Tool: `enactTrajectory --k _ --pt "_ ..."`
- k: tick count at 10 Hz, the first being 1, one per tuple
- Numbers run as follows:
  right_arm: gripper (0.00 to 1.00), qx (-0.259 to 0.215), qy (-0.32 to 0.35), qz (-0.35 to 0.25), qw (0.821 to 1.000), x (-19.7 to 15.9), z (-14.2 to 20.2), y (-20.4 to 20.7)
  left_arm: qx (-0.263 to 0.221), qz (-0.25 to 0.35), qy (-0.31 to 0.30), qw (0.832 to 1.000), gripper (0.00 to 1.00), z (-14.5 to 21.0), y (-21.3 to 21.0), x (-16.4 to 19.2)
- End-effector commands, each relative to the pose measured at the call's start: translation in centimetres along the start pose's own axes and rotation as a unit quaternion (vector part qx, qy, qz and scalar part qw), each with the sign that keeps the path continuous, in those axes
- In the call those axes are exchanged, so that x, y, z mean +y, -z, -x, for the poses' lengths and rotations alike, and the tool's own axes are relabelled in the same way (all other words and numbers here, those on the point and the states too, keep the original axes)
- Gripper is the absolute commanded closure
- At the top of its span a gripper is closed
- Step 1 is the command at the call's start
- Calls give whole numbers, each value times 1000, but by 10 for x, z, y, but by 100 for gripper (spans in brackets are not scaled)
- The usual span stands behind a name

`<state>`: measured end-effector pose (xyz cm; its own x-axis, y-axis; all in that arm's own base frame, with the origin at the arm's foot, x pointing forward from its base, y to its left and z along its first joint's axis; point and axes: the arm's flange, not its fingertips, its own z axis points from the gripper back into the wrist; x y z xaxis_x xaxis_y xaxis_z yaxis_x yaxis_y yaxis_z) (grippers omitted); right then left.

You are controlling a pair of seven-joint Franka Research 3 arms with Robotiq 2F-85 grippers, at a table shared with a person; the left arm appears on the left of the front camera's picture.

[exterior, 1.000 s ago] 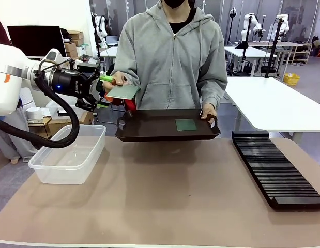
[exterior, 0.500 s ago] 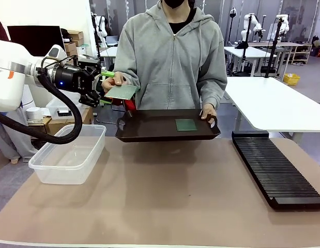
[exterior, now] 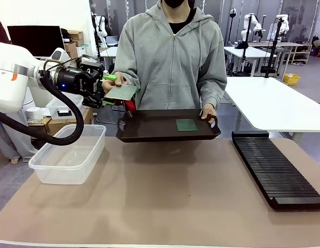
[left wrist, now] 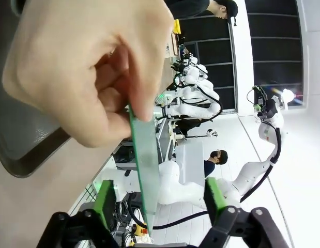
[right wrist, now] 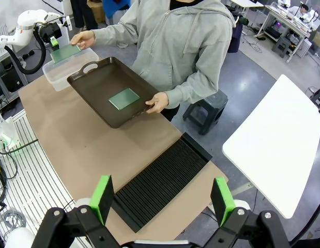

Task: Sort PCBs into racks and boxes based on the side picked up.
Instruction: Pick up the Blank PCB handed by the Human.

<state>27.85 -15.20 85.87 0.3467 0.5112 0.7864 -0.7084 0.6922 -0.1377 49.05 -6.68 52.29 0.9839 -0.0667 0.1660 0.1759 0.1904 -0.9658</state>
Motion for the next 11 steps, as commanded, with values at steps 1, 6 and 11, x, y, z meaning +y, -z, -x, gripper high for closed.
enactTrajectory --k 1,6,11 --pt "0 0 -1 -2 1000 2 0 1 9 28 15 999 71 -6 -2 2" --pt "0 0 -1 -2 1000 2 0 1 11 48 8 999 100 -7 -5 6" --pt "0 0 -1 -2 1000 2 0 1 12 52 -4 999 100 3 -6 8"
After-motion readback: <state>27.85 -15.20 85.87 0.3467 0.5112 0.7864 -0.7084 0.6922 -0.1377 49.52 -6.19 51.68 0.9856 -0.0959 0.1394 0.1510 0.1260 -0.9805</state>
